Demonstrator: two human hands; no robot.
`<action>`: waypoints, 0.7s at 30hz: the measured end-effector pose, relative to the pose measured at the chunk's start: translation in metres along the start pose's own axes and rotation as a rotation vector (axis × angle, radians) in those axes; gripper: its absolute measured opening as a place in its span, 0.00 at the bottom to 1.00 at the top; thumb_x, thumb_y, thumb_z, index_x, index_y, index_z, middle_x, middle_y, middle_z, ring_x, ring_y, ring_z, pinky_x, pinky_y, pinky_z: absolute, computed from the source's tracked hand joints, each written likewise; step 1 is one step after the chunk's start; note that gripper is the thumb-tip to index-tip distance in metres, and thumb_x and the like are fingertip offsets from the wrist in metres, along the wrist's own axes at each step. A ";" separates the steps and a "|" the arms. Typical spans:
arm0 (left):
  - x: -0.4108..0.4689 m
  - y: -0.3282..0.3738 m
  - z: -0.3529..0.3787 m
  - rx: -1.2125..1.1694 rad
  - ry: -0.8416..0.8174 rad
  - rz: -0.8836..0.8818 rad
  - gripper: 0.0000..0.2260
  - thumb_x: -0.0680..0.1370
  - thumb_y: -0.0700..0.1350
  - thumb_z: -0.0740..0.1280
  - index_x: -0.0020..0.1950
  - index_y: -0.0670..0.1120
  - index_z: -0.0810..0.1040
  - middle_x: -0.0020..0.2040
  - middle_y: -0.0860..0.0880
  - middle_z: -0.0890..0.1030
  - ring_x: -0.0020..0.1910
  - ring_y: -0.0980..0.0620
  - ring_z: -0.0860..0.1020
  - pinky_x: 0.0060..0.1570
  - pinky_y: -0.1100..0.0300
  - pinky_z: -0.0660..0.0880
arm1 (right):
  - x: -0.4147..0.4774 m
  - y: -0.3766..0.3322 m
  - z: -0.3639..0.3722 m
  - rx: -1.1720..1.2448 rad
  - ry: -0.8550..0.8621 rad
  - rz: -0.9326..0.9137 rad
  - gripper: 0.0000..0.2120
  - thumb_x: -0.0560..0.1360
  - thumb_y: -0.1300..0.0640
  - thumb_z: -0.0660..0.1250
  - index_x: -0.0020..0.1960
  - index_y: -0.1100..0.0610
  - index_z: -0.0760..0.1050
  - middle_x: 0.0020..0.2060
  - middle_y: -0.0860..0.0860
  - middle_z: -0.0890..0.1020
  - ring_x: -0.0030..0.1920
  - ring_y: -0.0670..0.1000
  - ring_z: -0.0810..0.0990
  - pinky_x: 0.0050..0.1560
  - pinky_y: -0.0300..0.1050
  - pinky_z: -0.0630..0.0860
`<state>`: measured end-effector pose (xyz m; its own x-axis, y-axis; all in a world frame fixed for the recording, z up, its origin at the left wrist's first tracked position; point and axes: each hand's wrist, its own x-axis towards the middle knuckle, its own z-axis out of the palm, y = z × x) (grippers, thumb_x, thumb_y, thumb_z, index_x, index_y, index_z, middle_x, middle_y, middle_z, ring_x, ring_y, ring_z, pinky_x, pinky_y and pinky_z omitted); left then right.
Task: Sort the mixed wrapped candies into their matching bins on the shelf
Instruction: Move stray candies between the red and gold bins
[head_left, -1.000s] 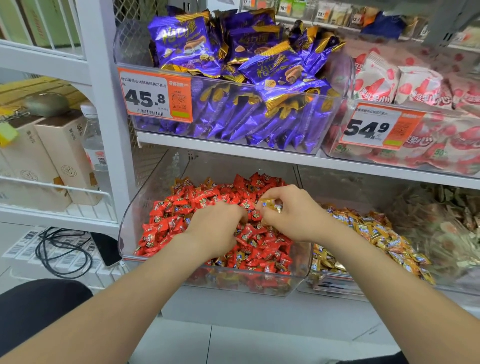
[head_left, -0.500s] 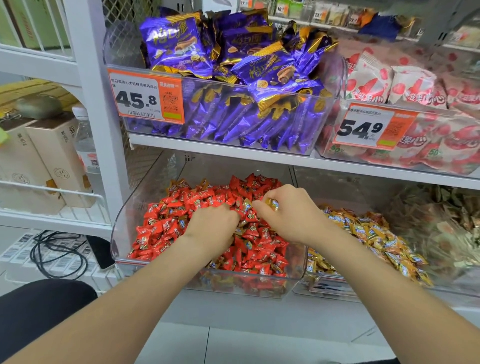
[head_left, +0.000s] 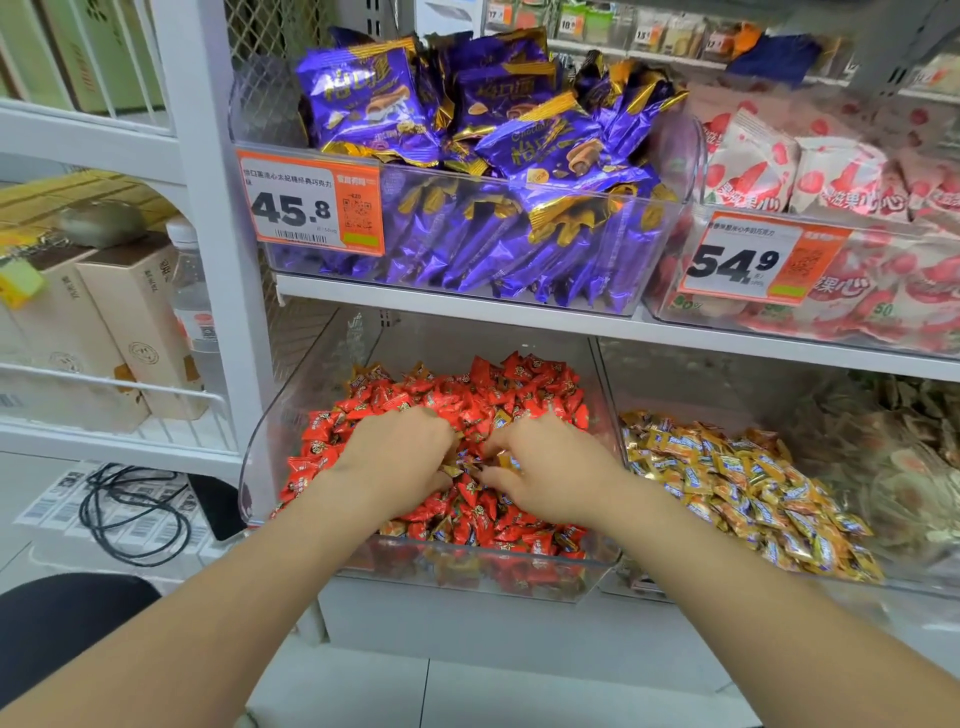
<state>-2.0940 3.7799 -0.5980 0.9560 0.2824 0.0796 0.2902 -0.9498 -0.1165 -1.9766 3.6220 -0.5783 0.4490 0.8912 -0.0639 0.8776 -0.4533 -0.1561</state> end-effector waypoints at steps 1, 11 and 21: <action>-0.001 0.000 0.000 -0.014 0.004 0.009 0.13 0.80 0.58 0.70 0.60 0.53 0.80 0.56 0.50 0.78 0.54 0.44 0.81 0.40 0.53 0.70 | 0.003 -0.002 0.002 -0.034 -0.066 -0.029 0.18 0.82 0.44 0.68 0.70 0.46 0.76 0.56 0.53 0.84 0.60 0.60 0.81 0.53 0.56 0.80; -0.008 -0.011 -0.005 -0.420 0.104 0.078 0.12 0.82 0.57 0.59 0.42 0.55 0.67 0.39 0.53 0.75 0.39 0.48 0.76 0.36 0.50 0.74 | 0.021 0.007 0.006 0.085 0.051 -0.142 0.03 0.81 0.48 0.66 0.48 0.44 0.76 0.38 0.46 0.81 0.43 0.55 0.82 0.44 0.54 0.79; -0.015 0.001 -0.024 -1.091 0.015 -0.096 0.10 0.85 0.50 0.61 0.47 0.48 0.76 0.34 0.55 0.82 0.29 0.59 0.74 0.33 0.56 0.71 | -0.001 0.002 -0.016 0.300 0.155 -0.137 0.10 0.81 0.44 0.68 0.46 0.46 0.82 0.37 0.42 0.85 0.41 0.43 0.82 0.48 0.41 0.73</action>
<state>-2.1093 3.7710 -0.5752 0.9286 0.3672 0.0545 0.1625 -0.5341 0.8296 -1.9732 3.6198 -0.5629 0.3712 0.9202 0.1244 0.8533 -0.2853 -0.4364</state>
